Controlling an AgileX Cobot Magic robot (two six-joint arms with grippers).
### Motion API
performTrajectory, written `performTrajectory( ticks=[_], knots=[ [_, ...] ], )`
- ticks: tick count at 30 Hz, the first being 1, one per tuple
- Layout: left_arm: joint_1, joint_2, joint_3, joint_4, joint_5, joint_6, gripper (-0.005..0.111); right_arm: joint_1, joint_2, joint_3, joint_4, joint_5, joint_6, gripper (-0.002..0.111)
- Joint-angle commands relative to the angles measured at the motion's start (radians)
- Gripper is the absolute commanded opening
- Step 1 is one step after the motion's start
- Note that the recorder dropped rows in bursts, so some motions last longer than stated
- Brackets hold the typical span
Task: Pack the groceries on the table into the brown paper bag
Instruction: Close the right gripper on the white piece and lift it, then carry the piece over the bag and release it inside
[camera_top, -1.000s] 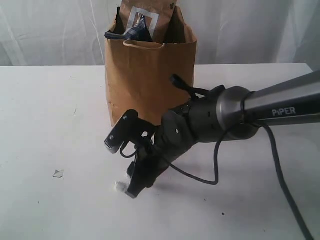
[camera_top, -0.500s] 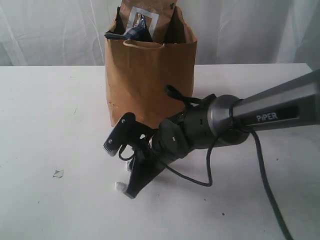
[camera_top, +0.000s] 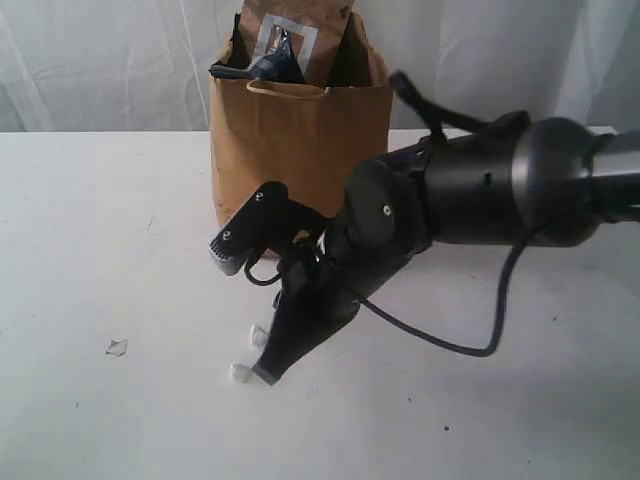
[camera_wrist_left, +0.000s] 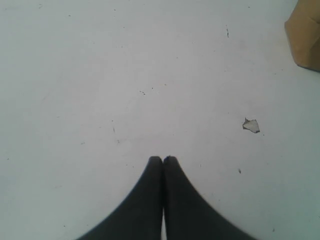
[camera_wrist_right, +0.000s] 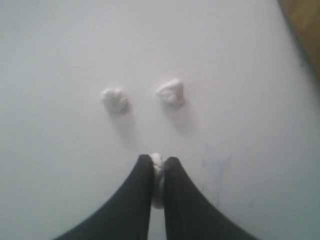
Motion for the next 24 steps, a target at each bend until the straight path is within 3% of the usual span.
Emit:
performTrajectory(
  ticks=[1, 4, 24],
  knots=[
    [0.005, -0.004, 0.004, 0.005, -0.001, -0.001, 0.000, 0.000, -0.127, -0.003, 0.036, 0.279, 0.015, 0.000],
    [0.005, -0.004, 0.004, 0.005, -0.001, -0.001, 0.000, 0.000, -0.206, -0.003, 0.076, 0.397, 0.015, 0.000],
    [0.005, -0.004, 0.004, 0.005, -0.001, -0.001, 0.000, 0.000, -0.406, -0.020, 0.091, 0.341, 0.105, 0.000]
  ],
)
